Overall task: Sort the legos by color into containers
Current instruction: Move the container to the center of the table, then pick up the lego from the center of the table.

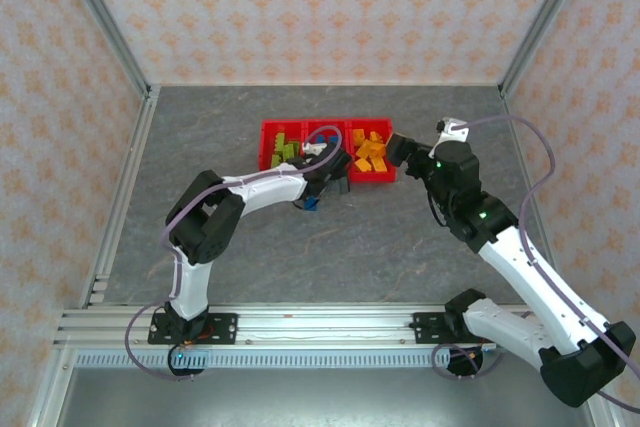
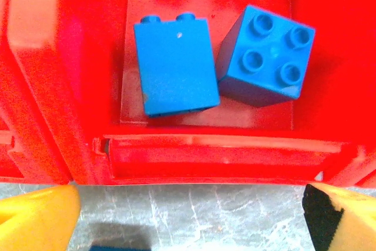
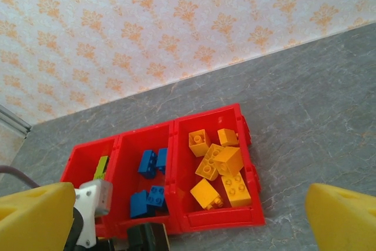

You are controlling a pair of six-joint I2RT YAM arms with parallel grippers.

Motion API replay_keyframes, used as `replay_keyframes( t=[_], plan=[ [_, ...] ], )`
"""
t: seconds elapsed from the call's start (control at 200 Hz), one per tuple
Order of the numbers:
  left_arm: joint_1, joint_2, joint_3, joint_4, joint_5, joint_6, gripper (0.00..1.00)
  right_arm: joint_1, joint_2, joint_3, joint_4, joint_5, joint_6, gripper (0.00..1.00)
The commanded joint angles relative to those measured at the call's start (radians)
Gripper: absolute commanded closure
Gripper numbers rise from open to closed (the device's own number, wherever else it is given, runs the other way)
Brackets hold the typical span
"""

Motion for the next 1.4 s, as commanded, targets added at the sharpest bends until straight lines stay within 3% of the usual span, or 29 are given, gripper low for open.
replay_keyframes(
  t=[0.0,0.26,0.546,0.916,1.076,1.391],
  plan=[
    [0.004,0.010,0.015,-0.044,-0.032,0.025,0.00,0.004,-0.020,-0.013,-0.018,0.037,-0.019,0.00],
    [-0.004,-0.071,-0.128,-0.022,-0.007,-0.012,0.03,0.004,-0.016,-0.021,-0.005,0.045,-0.023,0.00],
    [-0.019,-0.110,-0.199,-0.018,-0.009,-0.043,0.27,0.004,0.010,-0.018,0.008,0.023,-0.012,0.00],
    [-0.030,-0.033,-0.168,-0.045,-0.026,-0.036,0.39,0.004,-0.010,-0.018,-0.001,0.038,-0.014,0.00],
    [-0.028,0.006,-0.113,-0.086,-0.049,-0.013,0.54,0.004,-0.011,-0.011,-0.006,0.046,-0.019,0.00],
    [-0.024,0.008,-0.022,-0.165,-0.092,0.009,0.71,0.004,-0.014,-0.002,-0.009,0.056,-0.026,0.00]
  ],
)
